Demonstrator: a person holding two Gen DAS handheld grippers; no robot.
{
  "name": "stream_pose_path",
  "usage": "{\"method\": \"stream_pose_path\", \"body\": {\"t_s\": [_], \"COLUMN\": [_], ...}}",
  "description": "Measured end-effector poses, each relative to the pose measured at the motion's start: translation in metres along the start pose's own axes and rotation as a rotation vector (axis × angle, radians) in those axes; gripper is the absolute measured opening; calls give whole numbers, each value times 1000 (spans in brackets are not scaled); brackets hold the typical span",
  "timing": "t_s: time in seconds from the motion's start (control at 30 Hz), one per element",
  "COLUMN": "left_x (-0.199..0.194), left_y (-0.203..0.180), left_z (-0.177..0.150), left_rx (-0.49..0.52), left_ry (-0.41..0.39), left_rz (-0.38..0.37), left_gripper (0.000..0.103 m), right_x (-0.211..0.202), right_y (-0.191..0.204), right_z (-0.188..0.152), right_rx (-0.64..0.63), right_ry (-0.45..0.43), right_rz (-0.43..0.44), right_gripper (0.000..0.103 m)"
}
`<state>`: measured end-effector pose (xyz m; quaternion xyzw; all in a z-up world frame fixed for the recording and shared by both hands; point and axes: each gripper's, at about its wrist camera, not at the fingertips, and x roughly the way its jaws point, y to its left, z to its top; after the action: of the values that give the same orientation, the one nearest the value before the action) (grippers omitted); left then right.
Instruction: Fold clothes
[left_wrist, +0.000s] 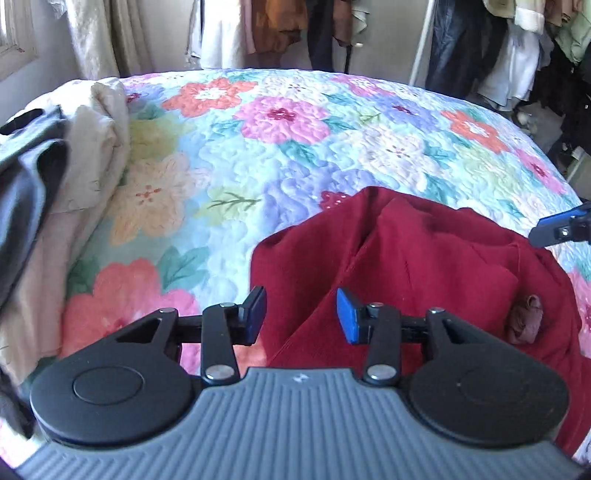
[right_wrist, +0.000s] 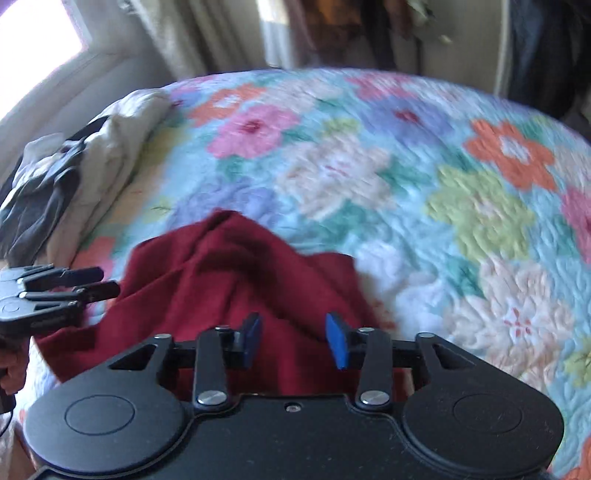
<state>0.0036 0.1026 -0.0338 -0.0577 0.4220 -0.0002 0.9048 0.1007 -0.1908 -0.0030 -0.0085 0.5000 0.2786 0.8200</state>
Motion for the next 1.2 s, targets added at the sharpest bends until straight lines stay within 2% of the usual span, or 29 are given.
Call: {"method": "stream_pose_path", "body": {"t_s": [0.07, 0.17, 0.23, 0.37, 0.4, 0.43, 0.47, 0.53, 0.57, 0.6, 0.7, 0.8, 0.93, 1.07, 1.2], "left_x": [10, 26, 35, 51, 53, 55, 57, 59, 57, 56, 46, 32, 11, 5, 5], "left_y": [-3, -6, -5, -2, -3, -4, -4, -6, -7, -7, -2, -1, -12, -10, 2], "left_z": [2, 3, -2, -12, -13, -14, -16, -18, -17, -17, -15, -9, -2, 0, 2], "left_rx": [3, 11, 9, -34, -35, -36, -37, -31, -21, -12, -44, -65, -5, -33, -72], "left_ry": [6, 20, 32, 63, 64, 65, 66, 59, 50, 41, -20, -98, -214, -245, -258], "left_rz": [-32, -78, -92, -129, -133, -138, -143, -142, -135, -127, -108, -91, -34, 4, 36], "left_gripper": [40, 41, 42, 60, 66, 69, 70, 65, 40, 9, 9, 8, 8, 6, 6], "right_x": [7, 17, 30, 60, 67, 72, 73, 69, 63, 56, 29, 2, -27, -38, -42], "right_y": [-16, -26, -30, -36, -36, -35, -32, -21, -15, -11, -9, -11, -36, -50, -62], "right_z": [3, 3, 1, -3, -4, -5, -5, -4, -3, -1, 7, 8, 8, 3, 0], "right_rx": [49, 47, 33, 18, 18, 14, 0, -54, -94, -117, -135, -186, -99, -82, -68], "right_ry": [2, -19, 7, 67, 70, 69, 55, -4, -50, -91, -216, -336, -443, -489, -490], "right_rz": [14, -25, -33, -1, 16, 37, 44, -6, -48, -72, -154, -308, -345, -439, -490], "right_gripper": [43, 44, 47, 48, 45, 22, 15, 13, 12, 12, 11, 10, 10, 10, 10]}}
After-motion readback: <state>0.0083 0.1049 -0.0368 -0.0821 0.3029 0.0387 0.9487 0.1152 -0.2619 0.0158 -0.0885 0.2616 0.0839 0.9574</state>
